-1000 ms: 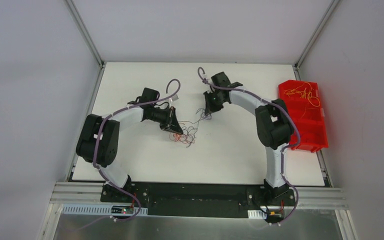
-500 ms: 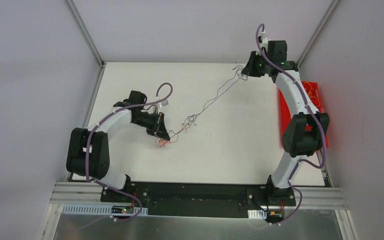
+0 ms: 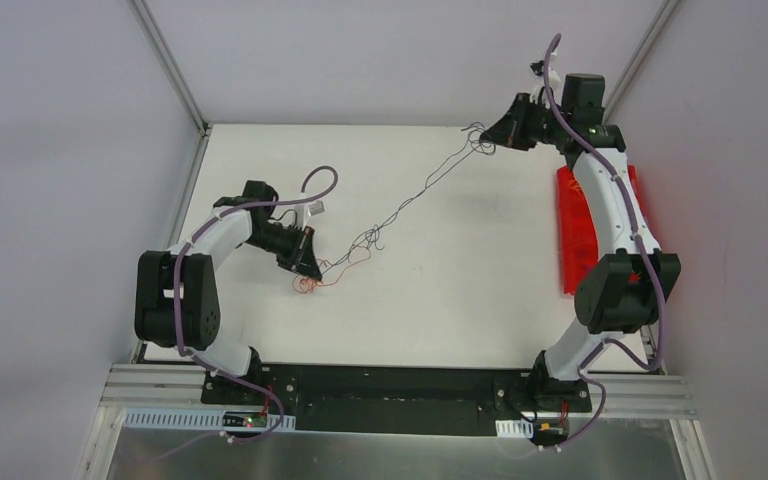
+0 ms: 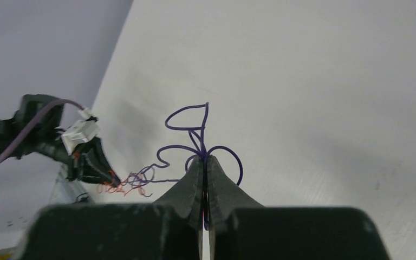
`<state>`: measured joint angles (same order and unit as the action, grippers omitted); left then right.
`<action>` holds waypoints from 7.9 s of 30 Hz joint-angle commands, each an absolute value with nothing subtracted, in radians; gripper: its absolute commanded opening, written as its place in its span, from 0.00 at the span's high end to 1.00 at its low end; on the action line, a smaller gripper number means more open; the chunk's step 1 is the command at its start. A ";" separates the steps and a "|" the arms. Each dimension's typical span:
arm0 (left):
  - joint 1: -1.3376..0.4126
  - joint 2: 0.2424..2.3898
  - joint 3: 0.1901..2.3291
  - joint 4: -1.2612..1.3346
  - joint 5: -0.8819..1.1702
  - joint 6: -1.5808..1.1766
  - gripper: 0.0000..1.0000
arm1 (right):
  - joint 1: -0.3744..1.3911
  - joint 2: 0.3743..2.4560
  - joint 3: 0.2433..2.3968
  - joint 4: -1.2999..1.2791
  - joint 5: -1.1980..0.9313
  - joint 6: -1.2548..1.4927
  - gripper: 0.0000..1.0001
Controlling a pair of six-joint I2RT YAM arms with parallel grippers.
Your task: Untangle the cables
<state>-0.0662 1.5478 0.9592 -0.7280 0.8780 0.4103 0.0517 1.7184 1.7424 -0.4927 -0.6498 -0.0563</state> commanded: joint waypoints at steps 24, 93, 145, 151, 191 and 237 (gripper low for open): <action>-0.508 1.395 1.279 -0.178 0.787 -0.228 0.19 | 0.397 1.460 1.401 -0.276 -1.020 0.126 1.00; -0.137 1.415 1.032 -0.191 0.806 -0.493 1.00 | 0.175 1.432 1.426 -0.446 -0.392 -0.167 1.00; 0.460 1.554 1.070 -0.597 0.729 0.160 1.00 | -0.238 1.393 1.905 0.051 -0.941 0.425 1.00; 0.261 1.395 1.182 -0.596 0.896 0.037 1.00 | -0.089 1.437 2.102 0.186 -0.941 0.652 1.00; -0.442 1.372 1.434 -0.324 1.125 -0.376 1.00 | 0.491 1.157 1.188 -0.217 -0.846 -0.296 0.02; -0.445 1.399 1.347 -0.386 0.926 -0.322 0.01 | -0.413 1.314 1.702 -1.194 -0.438 -0.753 1.00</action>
